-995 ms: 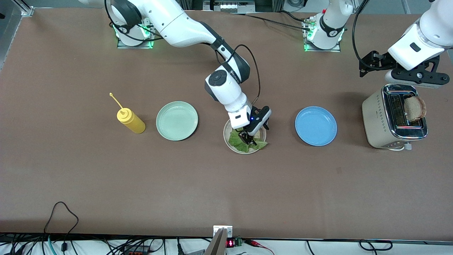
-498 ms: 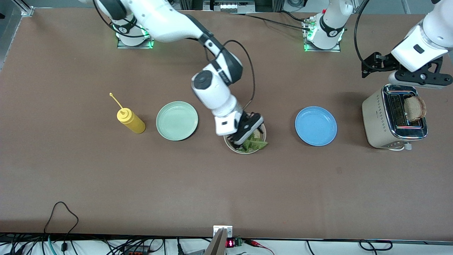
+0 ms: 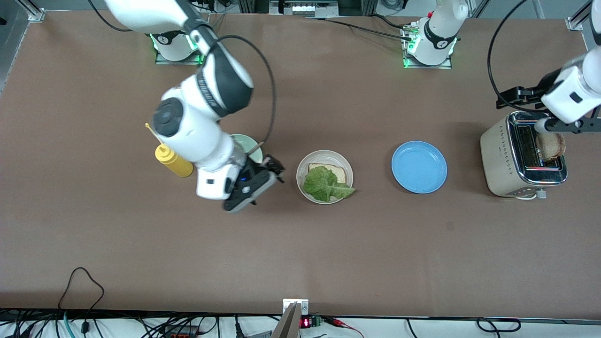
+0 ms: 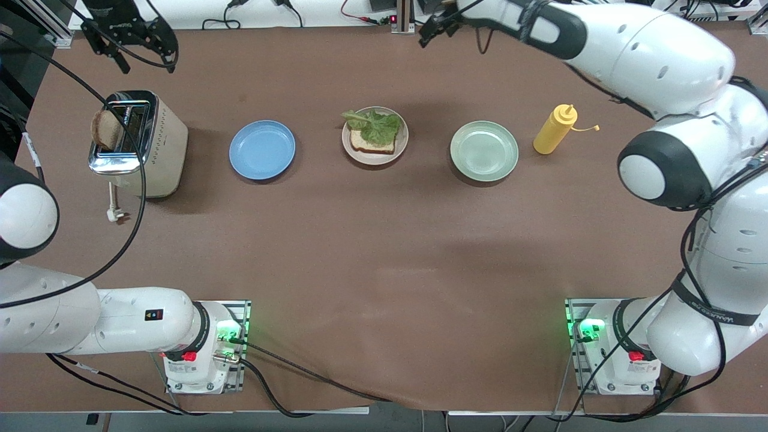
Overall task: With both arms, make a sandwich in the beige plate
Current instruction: 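Raise the right gripper and withdraw it past the yellow bottle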
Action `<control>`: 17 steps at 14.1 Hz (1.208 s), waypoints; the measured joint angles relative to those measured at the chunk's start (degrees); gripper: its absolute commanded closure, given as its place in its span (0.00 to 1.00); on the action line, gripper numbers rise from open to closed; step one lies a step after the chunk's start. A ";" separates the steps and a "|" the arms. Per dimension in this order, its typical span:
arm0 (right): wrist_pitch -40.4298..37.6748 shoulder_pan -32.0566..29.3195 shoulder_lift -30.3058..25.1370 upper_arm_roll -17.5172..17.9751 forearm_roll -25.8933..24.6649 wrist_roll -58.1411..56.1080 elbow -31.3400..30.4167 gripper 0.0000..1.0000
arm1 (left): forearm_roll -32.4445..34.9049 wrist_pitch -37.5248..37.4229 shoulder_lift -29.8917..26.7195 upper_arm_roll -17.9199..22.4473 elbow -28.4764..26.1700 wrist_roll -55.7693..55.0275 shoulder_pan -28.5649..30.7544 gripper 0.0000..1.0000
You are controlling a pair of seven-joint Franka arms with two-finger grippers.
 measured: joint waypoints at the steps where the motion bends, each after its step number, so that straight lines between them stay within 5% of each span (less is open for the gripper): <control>1: -2.36 -1.91 -1.15 0.01 -0.51 -0.02 -0.77 0.00 | 0.00 -0.12 1.32 0.04 0.03 0.01 1.34 0.00; 8: -11.88 -18.36 -11.84 1.35 -6.23 -0.07 -10.67 0.00 | 2.85 4.87 14.02 0.40 8.39 12.47 16.31 0.00; 12: -13.04 -28.05 -20.65 7.20 -12.59 3.48 -18.98 0.00 | 4.16 13.79 17.63 0.40 8.47 22.35 20.71 0.00; 17: -19.11 -33.45 -30.88 9.16 -13.71 4.80 -23.11 0.00 | 4.04 18.11 21.37 -0.02 5.42 25.29 22.39 0.07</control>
